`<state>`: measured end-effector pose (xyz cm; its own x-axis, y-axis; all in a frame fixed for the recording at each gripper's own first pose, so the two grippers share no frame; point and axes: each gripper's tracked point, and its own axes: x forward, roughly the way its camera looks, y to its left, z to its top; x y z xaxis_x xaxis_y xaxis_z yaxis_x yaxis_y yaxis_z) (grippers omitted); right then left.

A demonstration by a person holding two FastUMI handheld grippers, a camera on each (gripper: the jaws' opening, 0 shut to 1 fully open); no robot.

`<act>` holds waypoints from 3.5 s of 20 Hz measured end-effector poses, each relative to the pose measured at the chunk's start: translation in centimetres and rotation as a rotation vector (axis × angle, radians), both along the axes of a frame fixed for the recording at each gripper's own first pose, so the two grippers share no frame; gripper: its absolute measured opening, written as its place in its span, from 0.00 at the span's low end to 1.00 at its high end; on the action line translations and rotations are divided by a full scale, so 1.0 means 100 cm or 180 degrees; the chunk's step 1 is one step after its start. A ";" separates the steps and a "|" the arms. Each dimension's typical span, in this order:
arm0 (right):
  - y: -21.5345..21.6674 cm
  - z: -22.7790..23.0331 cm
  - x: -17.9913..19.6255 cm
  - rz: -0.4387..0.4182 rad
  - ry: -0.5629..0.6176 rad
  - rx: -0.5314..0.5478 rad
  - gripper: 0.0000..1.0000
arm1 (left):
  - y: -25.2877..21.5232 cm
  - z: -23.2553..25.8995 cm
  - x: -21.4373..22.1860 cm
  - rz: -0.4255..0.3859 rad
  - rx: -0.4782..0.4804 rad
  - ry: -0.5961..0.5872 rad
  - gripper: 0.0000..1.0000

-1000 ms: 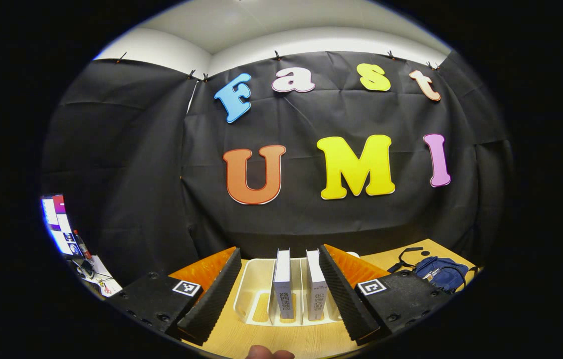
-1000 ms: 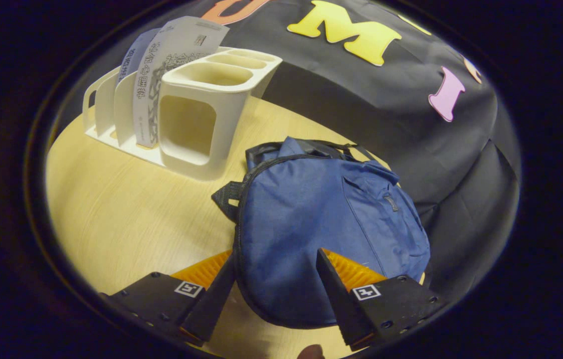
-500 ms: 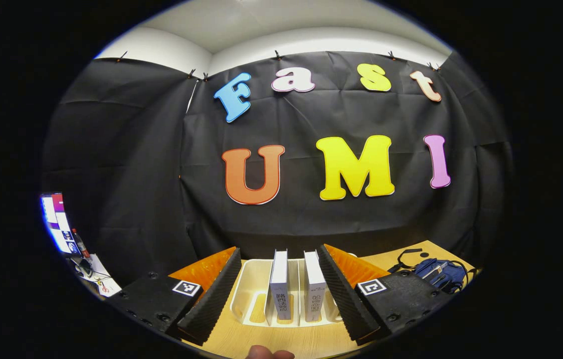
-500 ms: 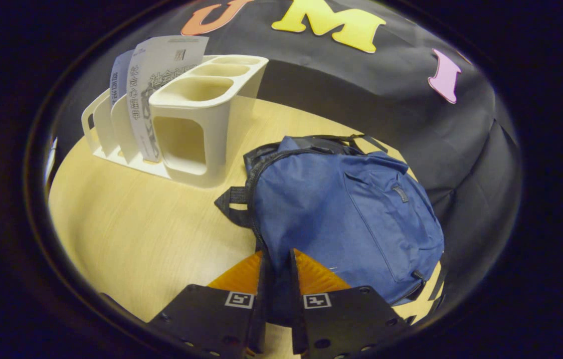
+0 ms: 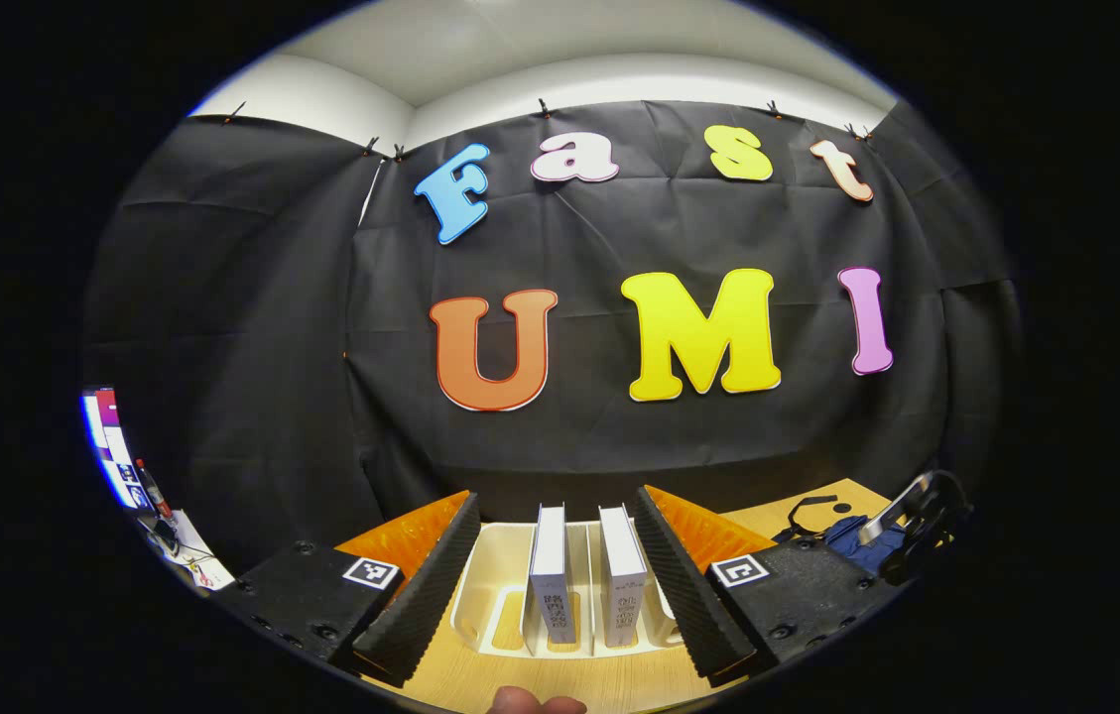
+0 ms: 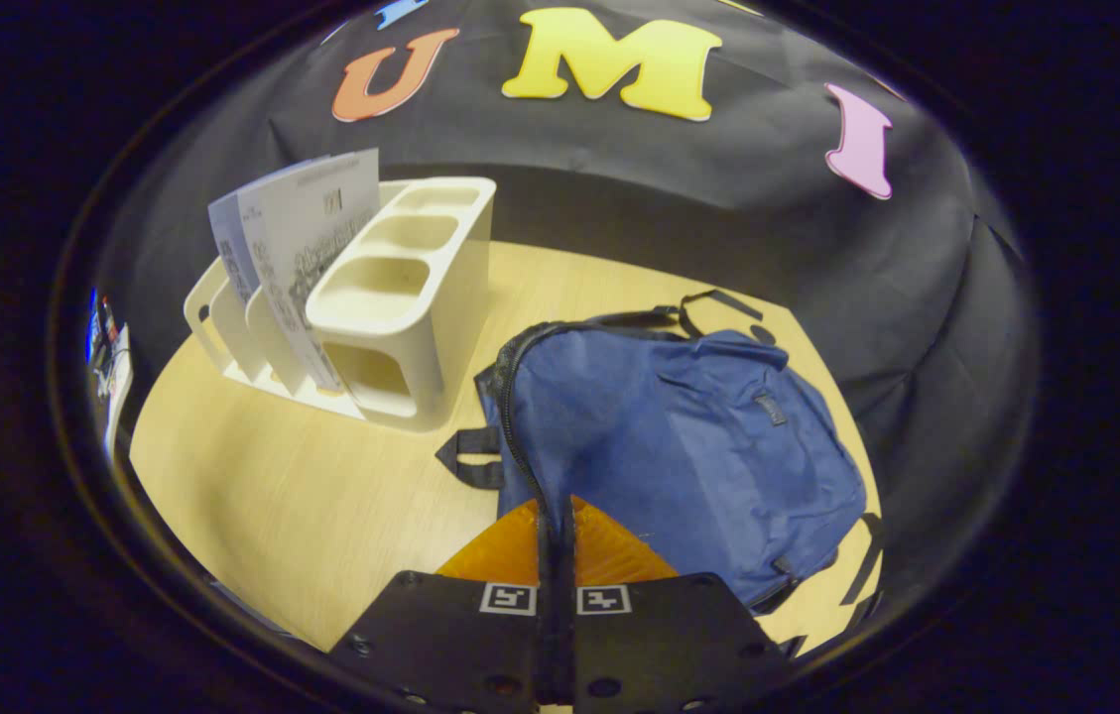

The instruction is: Open the schoolbag, grab two books from the bookshelf and put them into the schoolbag.

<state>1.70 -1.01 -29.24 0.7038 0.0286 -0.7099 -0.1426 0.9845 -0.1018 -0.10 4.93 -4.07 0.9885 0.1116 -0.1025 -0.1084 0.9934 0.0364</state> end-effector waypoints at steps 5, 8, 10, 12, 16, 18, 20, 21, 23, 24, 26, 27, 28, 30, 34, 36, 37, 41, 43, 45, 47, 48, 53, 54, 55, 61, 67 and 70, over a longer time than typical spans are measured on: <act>-0.059 0.073 0.007 -0.0174 -0.0329 -0.0042 0.00 | -0.005 -0.001 0.032 -0.0179 -0.0213 0.0177 0.99; -0.109 0.106 0.012 -0.0350 -0.0478 -0.0173 0.00 | -0.015 -0.005 0.053 -0.0361 -0.0229 0.0418 0.98; -0.136 0.122 0.017 -0.0423 -0.0555 -0.0214 0.00 | -0.020 -0.011 0.063 -0.0460 -0.0293 0.0627 0.98; -0.163 0.136 0.020 -0.0467 -0.0598 -0.0278 0.00 | -0.025 -0.013 0.076 -0.0492 -0.0297 0.0826 0.99; -0.216 0.147 0.032 -0.0566 -0.0603 -0.0365 0.00 | -0.045 -0.028 0.100 -0.0693 -0.0320 0.1210 0.98; -0.239 0.148 0.037 -0.0593 -0.0612 -0.0402 0.00 | -0.052 -0.051 0.106 -0.0793 -0.0386 0.1599 0.98; -0.249 0.147 0.042 -0.0612 -0.0594 -0.0322 0.00 | -0.063 -0.074 0.112 -0.0861 -0.0596 0.2091 0.99; -0.253 0.146 0.044 -0.0620 -0.0590 -0.0279 0.00 | -0.063 -0.088 0.116 -0.0868 -0.0680 0.2326 0.99; -0.258 0.143 0.046 -0.0633 -0.0602 -0.0218 0.00 | -0.059 -0.108 0.120 -0.0849 -0.0707 0.2691 0.99; -0.260 0.142 0.045 -0.0635 -0.0598 -0.0186 0.00 | -0.058 -0.119 0.121 -0.0847 -0.0696 0.2858 0.99; -0.263 0.139 0.045 -0.0638 -0.0575 -0.0126 0.00 | -0.061 -0.140 0.120 -0.0888 -0.0688 0.3213 0.99; -0.266 0.138 0.045 -0.0643 -0.0565 -0.0101 0.00 | -0.058 -0.148 0.122 -0.0849 -0.0673 0.3381 0.99; -0.268 0.137 0.045 -0.0648 -0.0561 -0.0085 0.00 | -0.058 -0.155 0.122 -0.0825 -0.0671 0.3543 0.99; -0.270 0.136 0.045 -0.0642 -0.0557 -0.0067 0.00 | -0.057 -0.169 0.117 -0.0736 -0.0683 0.3838 0.99; -0.270 0.133 0.046 -0.0623 -0.0559 -0.0033 0.00 | -0.061 -0.191 0.108 -0.0591 -0.0848 0.4254 0.99; -0.270 0.131 0.047 -0.0621 -0.0553 -0.0009 0.00 | -0.063 -0.203 0.100 -0.0475 -0.0933 0.4470 0.98; -0.271 0.129 0.047 -0.0622 -0.0552 -0.0003 0.00 | -0.063 -0.207 0.097 -0.0399 -0.0955 0.4570 0.98; -0.273 0.124 0.043 -0.0619 -0.0527 0.0028 0.00 | -0.066 -0.217 0.096 -0.0283 -0.1057 0.4687 0.84; -0.274 0.123 0.041 -0.0625 -0.0524 0.0030 0.00 | -0.066 -0.220 0.095 -0.0238 -0.1022 0.4696 0.71; -0.273 0.121 0.041 -0.0624 -0.0518 0.0035 0.00 | -0.063 -0.224 0.098 -0.0199 -0.0922 0.4677 0.59; -0.272 0.122 0.041 -0.0623 -0.0533 0.0041 0.00 | -0.065 -0.221 0.098 -0.0167 -0.0893 0.4696 0.48; -0.272 0.123 0.041 -0.0623 -0.0541 0.0036 0.00 | -0.063 -0.219 0.096 -0.0138 -0.0868 0.4730 0.47; -0.269 0.126 0.039 -0.0624 -0.0570 0.0024 0.00 | -0.061 -0.174 0.082 -0.0212 -0.0823 0.4552 0.45; -0.268 0.128 0.037 -0.0631 -0.0577 0.0030 0.00 | -0.060 -0.160 0.075 -0.0285 -0.0820 0.4490 0.44; -0.268 0.128 0.036 -0.0640 -0.0588 0.0030 0.00 | -0.057 -0.148 0.067 -0.0340 -0.0827 0.4427 0.44; -0.269 0.131 0.027 -0.0708 -0.0628 -0.0010 0.00 | -0.039 -0.068 0.021 -0.0486 -0.1365 0.4096 0.43; -0.273 0.135 0.016 -0.0790 -0.0615 -0.0067 0.00 | -0.100 -0.030 0.002 -0.0959 -0.2471 0.3713 0.43; -0.277 0.139 0.015 -0.0825 -0.0642 -0.0191 0.00 | -0.145 -0.027 0.006 -0.1364 -0.2871 0.3511 0.43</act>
